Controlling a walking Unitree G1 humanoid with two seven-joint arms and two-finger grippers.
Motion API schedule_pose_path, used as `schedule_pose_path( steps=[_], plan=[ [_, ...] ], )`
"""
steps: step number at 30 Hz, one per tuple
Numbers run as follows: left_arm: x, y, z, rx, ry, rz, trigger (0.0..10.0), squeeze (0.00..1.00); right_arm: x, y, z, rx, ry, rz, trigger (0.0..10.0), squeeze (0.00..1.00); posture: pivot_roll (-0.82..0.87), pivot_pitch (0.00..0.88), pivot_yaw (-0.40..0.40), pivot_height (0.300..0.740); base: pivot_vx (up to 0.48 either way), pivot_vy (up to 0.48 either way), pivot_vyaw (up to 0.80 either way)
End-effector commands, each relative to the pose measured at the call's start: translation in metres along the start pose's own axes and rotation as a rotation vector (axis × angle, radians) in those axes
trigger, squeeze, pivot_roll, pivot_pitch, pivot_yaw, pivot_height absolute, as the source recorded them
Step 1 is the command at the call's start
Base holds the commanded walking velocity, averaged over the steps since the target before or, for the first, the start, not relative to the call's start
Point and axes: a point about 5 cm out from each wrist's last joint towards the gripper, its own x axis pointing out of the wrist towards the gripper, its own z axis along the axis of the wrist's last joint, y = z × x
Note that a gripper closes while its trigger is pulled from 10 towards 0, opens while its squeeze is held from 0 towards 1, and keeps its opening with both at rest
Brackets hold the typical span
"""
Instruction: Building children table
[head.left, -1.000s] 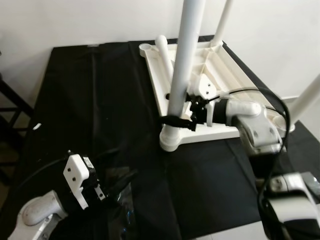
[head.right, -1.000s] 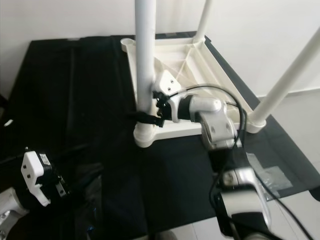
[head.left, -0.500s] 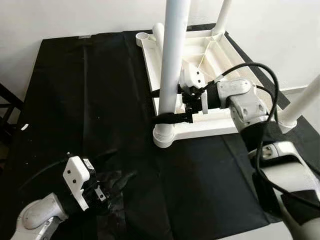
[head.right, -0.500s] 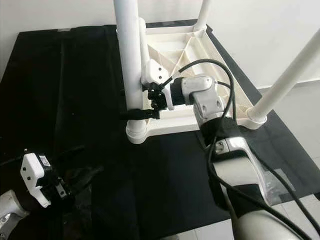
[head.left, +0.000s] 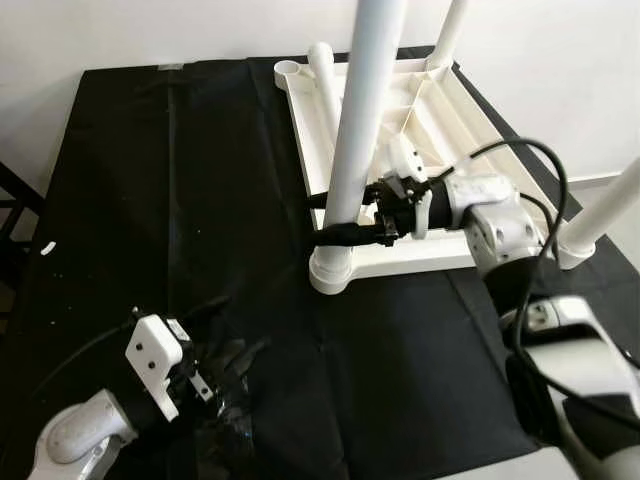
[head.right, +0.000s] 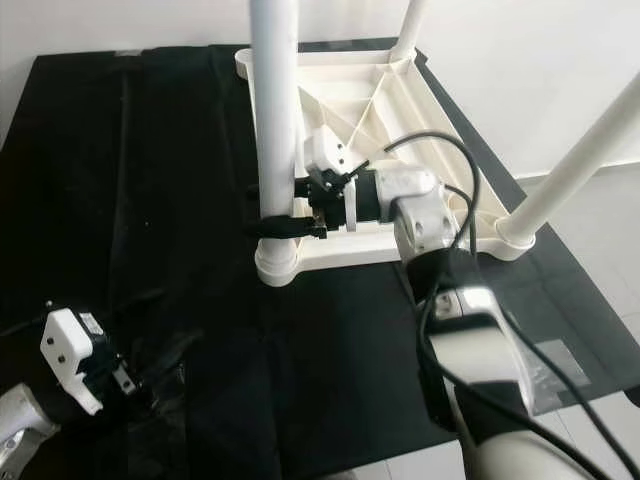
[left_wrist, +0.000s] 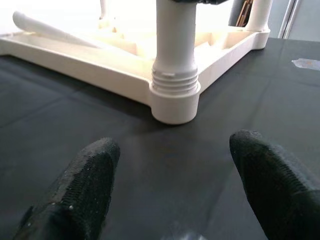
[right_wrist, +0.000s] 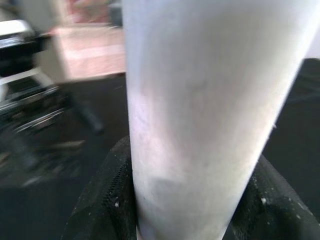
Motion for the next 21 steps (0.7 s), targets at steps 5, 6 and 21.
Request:
schedule_pose_path(
  steps=[5, 6, 21],
  plan=[
    [-0.004, 0.002, -0.008, -0.012, 0.021, 0.017, 10.0, 0.00, 0.013, 0.048, -0.056, 0.157, 0.127, -0.692, 0.0, 0.00, -0.12, 0.217, -0.058, 0.740, 0.000, 0.000, 0.00],
    [-0.004, 0.002, -0.008, -0.012, 0.021, 0.017, 10.0, 0.00, 0.013, 0.048, -0.056, 0.157, 0.127, -0.692, 0.0, 0.00, -0.12, 0.217, -0.058, 0.740, 0.000, 0.000, 0.00],
    [0.001, 0.010, -0.015, 0.009, 0.033, 0.052, 10.0, 0.00, 0.048, 0.080, -0.049, 0.220, 0.062, -0.647, 10.0, 0.38, -0.12, 0.179, -0.044, 0.740, 0.000, 0.000, 0.00]
  ],
)
